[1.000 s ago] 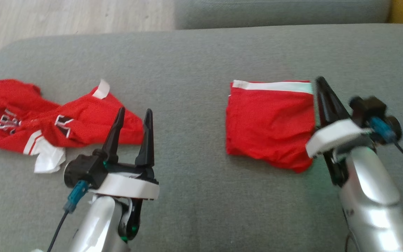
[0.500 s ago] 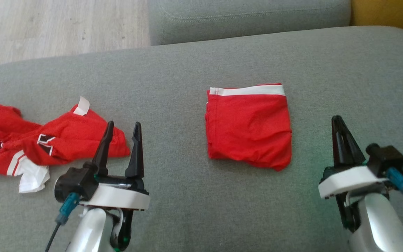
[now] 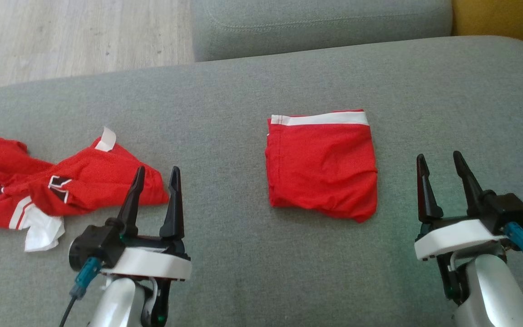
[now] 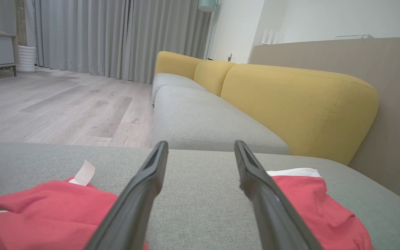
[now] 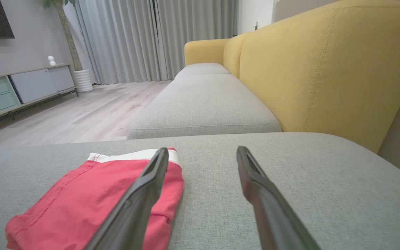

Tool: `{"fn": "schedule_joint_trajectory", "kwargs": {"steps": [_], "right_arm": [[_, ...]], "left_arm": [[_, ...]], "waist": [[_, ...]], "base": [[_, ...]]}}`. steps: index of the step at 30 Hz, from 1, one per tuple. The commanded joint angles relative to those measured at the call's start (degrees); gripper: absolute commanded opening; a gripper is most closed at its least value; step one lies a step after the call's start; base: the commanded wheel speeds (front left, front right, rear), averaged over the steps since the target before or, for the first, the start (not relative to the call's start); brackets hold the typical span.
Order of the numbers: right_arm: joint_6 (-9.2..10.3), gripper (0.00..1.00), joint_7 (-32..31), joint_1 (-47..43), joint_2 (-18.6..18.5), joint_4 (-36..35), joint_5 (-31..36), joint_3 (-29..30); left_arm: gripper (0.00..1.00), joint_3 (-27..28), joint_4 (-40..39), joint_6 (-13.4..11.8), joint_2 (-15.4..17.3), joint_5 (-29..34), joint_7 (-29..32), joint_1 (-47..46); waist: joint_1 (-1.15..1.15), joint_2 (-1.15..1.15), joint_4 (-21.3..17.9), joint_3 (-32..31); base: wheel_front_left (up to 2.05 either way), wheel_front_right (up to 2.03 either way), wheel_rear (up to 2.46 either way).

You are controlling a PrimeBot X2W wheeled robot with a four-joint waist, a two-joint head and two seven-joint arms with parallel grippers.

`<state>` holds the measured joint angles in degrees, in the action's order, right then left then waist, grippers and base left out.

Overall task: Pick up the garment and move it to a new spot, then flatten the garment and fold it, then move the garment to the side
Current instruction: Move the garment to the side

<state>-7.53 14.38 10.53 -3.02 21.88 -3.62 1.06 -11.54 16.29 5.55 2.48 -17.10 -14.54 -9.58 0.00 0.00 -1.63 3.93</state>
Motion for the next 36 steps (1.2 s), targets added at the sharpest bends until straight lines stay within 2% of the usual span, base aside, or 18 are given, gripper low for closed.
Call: {"fn": "schedule_joint_trajectory", "kwargs": {"steps": [1,12,16,25,33,34,35,36], "right_arm": [[0.04,1.00,0.6,1.2,0.1,-2.0,-0.1,-1.3],[0.04,1.00,-2.3,5.1,0.1,1.3,1.4,-0.7],[0.04,1.00,-4.5,7.9,0.1,5.6,0.7,-0.9],[0.04,1.00,-10.2,14.4,0.1,18.6,-6.0,-3.4],[0.04,1.00,-11.4,18.1,0.1,27.5,-5.5,-6.1],[0.04,0.42,-11.1,18.5,0.1,28.2,-5.4,-6.4],[0.04,0.42,-11.1,18.5,0.1,28.2,-5.4,-6.4],[0.04,0.00,-10.8,18.9,0.1,28.8,-5.1,-6.6]], "left_arm": [[1.00,1.9,-1.8,0.0,0.4,0.3,-0.5,-1.7],[1.00,0.4,-2.3,0.2,0.4,0.2,-0.5,-3.9],[1.00,-0.7,-2.4,0.2,0.4,-0.2,-0.5,-5.1],[1.00,-3.0,-1.7,0.1,0.4,-1.0,-0.5,-7.4],[1.00,-3.7,-1.4,-0.4,0.4,-1.4,-0.5,-8.0],[1.00,-3.8,-1.4,-0.4,0.4,-1.4,-0.5,-8.0],[1.00,-3.8,-1.4,-0.4,0.4,-1.4,-0.5,-8.0],[1.00,-3.9,-1.3,-0.5,0.4,-1.4,-0.5,-8.1]], "waist": [[0.00,0.00,0.1,0.1],[0.00,0.00,2.0,3.4],[0.00,0.00,3.5,5.4],[0.00,0.00,7.1,8.7],[0.00,0.00,8.4,9.6],[0.00,0.00,8.4,9.6],[0.00,0.00,8.4,9.6],[0.00,0.00,8.4,9.7]], "base": [[0.00,0.00,0.00],[0.00,0.00,0.00],[0.00,0.00,0.00],[0.00,0.00,0.00],[0.00,0.00,0.00],[0.00,0.00,0.00],[0.00,0.00,0.00],[0.00,0.00,0.00]]}}
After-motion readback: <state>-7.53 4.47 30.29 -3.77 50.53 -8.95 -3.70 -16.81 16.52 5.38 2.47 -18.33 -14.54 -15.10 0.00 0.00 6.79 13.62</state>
